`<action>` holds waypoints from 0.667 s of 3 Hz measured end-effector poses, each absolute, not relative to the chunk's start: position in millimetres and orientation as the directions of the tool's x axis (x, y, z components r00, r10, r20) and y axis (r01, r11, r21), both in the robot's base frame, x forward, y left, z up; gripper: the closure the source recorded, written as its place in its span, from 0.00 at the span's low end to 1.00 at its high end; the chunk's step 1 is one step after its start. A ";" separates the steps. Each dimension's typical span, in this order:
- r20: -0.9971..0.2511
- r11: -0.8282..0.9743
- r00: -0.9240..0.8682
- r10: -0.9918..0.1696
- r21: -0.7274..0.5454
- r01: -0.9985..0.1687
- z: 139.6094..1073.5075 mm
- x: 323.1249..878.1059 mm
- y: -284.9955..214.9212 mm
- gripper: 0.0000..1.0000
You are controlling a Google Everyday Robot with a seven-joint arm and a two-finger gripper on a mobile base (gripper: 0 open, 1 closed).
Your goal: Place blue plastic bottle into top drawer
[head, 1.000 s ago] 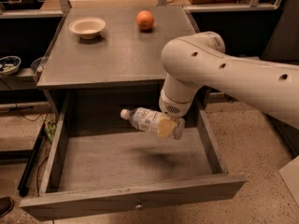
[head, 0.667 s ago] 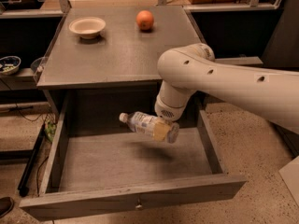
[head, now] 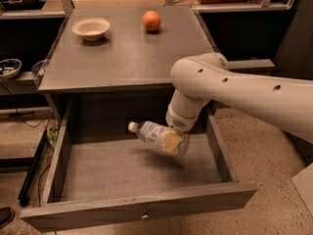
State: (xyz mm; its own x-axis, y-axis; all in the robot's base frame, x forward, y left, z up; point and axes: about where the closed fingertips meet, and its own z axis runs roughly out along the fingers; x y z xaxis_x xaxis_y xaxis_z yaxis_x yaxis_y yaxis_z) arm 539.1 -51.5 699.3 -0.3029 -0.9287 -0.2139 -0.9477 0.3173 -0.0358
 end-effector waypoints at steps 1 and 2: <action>-0.221 0.337 -0.328 -0.918 -0.001 -0.942 682.4 530.9 -60.4 1.00; -0.225 0.347 -0.343 -0.912 0.025 -0.938 669.4 523.6 -66.7 1.00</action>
Offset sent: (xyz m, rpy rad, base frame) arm -0.0231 -0.0236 -0.0440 0.0476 0.0774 -0.0475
